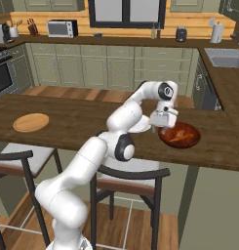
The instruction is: Pick the chicken drumstick and carrot from their plates and place them in the bowl. Then put the bowl in the fridge.
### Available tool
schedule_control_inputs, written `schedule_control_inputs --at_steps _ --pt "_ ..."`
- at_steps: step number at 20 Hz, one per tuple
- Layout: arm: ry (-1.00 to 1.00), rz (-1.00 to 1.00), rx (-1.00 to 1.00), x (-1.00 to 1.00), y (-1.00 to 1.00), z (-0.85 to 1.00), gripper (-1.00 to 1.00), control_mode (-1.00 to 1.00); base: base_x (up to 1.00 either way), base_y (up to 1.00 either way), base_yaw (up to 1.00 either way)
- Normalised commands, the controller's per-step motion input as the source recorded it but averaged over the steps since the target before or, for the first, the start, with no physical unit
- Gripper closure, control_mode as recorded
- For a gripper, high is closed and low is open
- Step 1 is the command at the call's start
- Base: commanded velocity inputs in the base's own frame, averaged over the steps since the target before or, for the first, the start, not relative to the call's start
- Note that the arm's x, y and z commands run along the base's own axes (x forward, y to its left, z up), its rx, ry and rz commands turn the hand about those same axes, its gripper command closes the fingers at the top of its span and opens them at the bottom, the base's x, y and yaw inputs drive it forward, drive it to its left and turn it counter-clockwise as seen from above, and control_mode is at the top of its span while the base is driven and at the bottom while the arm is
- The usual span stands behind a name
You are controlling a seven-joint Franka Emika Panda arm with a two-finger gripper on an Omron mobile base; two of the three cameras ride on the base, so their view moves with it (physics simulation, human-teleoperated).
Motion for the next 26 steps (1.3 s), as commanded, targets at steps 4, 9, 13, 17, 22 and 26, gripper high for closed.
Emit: schedule_control_inputs --at_steps 4,9,13,17,22,26 --pt "-0.24 0.02 -0.07 -0.20 0.26 0.06 -1.00 -1.00 0.00 0.00 0.00" --pt "-0.57 0.19 -0.01 0.38 -0.04 -0.03 -1.00 -1.00 0.00 0.00 0.00" --pt "-0.60 0.27 -0.10 0.50 -0.09 -0.21 -1.00 -1.00 0.00 0.00 0.00" --pt "-0.26 0.13 -0.13 0.71 -0.35 -0.32 -1.00 -1.00 0.00 0.00 0.00" --pt "-0.12 0.05 -0.28 0.41 -0.09 -0.36 -1.00 -1.00 0.00 0.00 0.00" --pt "0.12 0.00 -0.08 0.03 0.12 0.03 -1.00 -1.00 0.00 0.00 0.00"
